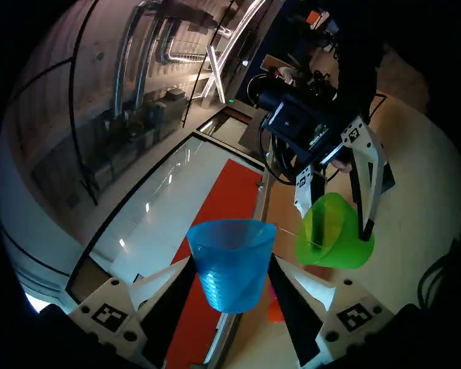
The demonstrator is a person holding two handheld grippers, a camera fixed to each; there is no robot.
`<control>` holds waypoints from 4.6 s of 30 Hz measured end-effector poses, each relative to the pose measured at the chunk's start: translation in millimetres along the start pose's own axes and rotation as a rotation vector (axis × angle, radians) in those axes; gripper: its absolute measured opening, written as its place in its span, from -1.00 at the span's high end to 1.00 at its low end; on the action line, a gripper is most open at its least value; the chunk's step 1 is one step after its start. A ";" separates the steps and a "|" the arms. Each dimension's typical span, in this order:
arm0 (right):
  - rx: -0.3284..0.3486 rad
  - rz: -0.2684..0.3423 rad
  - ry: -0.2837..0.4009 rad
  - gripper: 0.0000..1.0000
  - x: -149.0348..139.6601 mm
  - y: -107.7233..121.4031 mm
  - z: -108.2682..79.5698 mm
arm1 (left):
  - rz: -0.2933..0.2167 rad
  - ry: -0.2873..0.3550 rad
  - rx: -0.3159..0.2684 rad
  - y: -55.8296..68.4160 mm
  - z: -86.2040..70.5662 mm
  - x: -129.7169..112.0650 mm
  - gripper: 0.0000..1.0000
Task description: Pour water
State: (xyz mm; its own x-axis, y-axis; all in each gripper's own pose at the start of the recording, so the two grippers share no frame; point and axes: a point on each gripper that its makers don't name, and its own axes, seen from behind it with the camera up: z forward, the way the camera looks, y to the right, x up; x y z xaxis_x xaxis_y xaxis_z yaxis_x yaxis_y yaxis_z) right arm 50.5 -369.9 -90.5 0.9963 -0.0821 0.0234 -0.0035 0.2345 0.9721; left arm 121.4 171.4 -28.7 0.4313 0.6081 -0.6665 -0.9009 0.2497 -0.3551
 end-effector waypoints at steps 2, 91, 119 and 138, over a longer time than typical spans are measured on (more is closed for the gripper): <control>0.000 0.000 0.000 -0.72 -0.3 -0.1 0.2 | 0.002 0.000 -0.001 0.2 -0.1 0.1 -0.61; -0.004 -0.015 -0.015 -0.72 -2.1 1.9 -0.3 | 0.168 0.014 -0.008 4.0 -0.2 8.1 -0.61; -0.007 -0.021 -0.017 -0.72 -2.5 2.3 -1.4 | 0.233 0.013 -0.006 3.0 -0.1 10.1 -0.61; -0.006 -0.024 -0.023 -0.71 -4.2 1.9 0.5 | 0.269 0.012 -0.010 4.3 -1.1 12.8 -0.61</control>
State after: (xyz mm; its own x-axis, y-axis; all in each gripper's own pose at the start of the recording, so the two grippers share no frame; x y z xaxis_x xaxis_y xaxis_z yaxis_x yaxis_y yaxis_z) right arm 46.3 -369.6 -88.6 0.9939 -0.1105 0.0054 0.0212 0.2378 0.9711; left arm 123.2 179.5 -39.5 0.1769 0.6424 -0.7457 -0.9827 0.0725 -0.1707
